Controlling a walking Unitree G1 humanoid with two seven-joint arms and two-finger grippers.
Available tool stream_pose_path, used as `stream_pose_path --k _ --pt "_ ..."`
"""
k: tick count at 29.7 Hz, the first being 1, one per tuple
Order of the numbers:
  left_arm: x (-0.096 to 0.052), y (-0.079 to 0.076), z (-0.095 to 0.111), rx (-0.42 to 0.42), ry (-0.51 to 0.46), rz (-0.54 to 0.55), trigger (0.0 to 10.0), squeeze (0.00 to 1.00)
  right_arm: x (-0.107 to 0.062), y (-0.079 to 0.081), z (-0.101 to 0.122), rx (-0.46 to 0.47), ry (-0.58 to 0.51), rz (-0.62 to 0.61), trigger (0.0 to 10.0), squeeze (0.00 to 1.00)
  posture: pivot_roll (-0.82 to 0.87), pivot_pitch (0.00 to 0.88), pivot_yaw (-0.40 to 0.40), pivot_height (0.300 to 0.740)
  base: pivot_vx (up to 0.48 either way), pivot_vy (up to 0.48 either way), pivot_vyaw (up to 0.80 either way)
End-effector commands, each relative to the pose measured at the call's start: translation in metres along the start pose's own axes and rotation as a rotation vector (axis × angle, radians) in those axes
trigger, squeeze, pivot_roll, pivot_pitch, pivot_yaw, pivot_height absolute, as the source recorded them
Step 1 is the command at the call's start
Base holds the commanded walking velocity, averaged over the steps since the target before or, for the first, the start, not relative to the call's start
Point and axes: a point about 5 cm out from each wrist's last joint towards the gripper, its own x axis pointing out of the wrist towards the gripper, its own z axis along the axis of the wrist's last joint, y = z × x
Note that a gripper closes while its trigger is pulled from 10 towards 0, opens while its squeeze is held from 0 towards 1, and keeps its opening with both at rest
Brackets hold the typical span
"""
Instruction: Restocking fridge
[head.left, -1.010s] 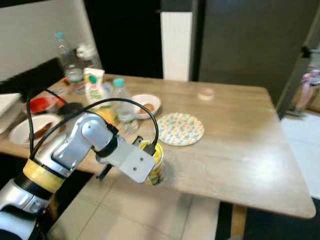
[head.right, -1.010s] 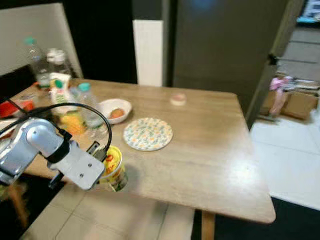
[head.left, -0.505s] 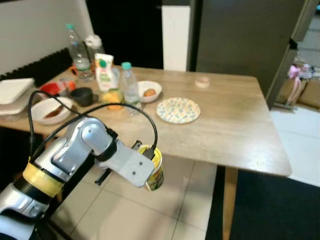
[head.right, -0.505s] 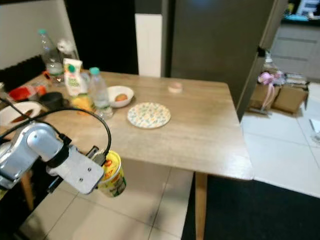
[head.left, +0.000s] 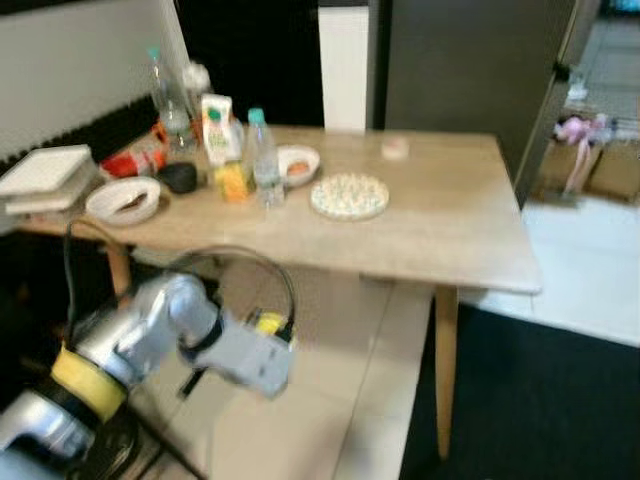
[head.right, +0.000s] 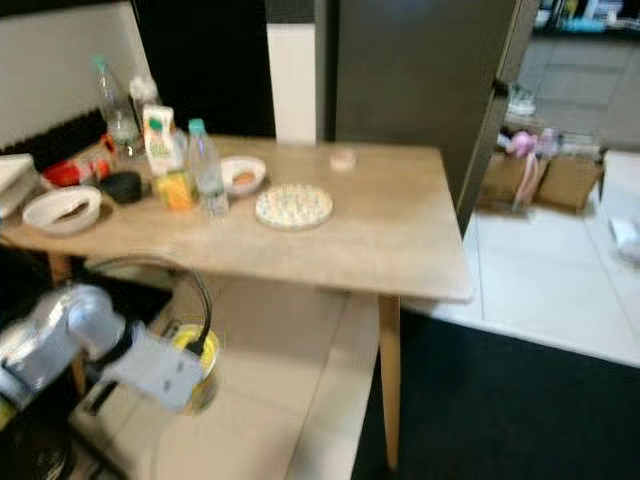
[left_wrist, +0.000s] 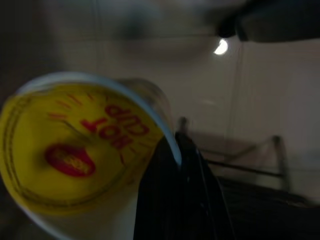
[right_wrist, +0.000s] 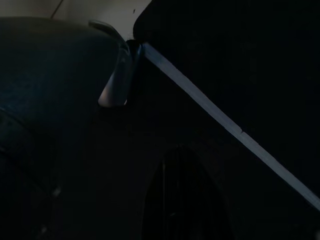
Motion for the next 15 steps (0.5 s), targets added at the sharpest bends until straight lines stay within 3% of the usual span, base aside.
stream_pose_path --k 1,5,6,7,8,12,14,15 --pt "0.02 -0.006 -0.001 -0.032 0.006 -0.015 10.0 0.0 0.002 0.012 0.008 -0.017 -0.013 0.039 10.0 0.0 -0.08 0.0 0.057 0.74 0.0 0.0 0.0" --pt "0.059 -0.025 -0.014 -0.137 0.036 -0.04 10.0 0.0 0.002 0.01 0.005 -0.019 -0.01 0.037 10.0 0.0 -0.09 0.0 0.053 0.74 0.0 0.0 0.0" --pt "0.059 -0.025 -0.014 -0.137 0.036 -0.04 10.0 0.0 0.002 0.01 0.005 -0.019 -0.01 0.037 10.0 0.0 -0.09 0.0 0.053 0.74 0.0 0.0 0.0" --pt "0.076 -0.033 -0.018 -0.191 0.04 -0.035 10.0 0.0 0.001 0.009 0.002 -0.02 -0.004 0.036 10.0 0.0 -0.09 0.0 0.051 0.74 0.0 0.0 0.0" --pt "0.076 -0.033 -0.018 -0.191 0.04 -0.035 10.0 0.0 0.001 0.009 0.002 -0.02 -0.004 0.036 10.0 0.0 -0.09 0.0 0.051 0.74 0.0 0.0 0.0" --pt "0.121 -0.065 -0.027 -0.354 0.082 0.011 10.0 0.0 0.001 0.006 -0.003 -0.017 0.003 0.031 10.0 0.0 -0.09 0.0 0.052 0.74 0.0 0.0 0.0" --pt "0.132 -0.079 -0.032 -0.421 0.102 0.016 10.0 0.0 0.0 0.005 -0.004 -0.019 0.005 0.03 10.0 0.0 -0.09 0.0 0.052 0.74 0.0 0.0 0.0" --pt "0.132 -0.079 -0.032 -0.421 0.102 0.016 10.0 0.0 0.0 0.005 -0.004 -0.019 0.005 0.03 10.0 0.0 -0.09 0.0 0.052 0.74 0.0 0.0 0.0"
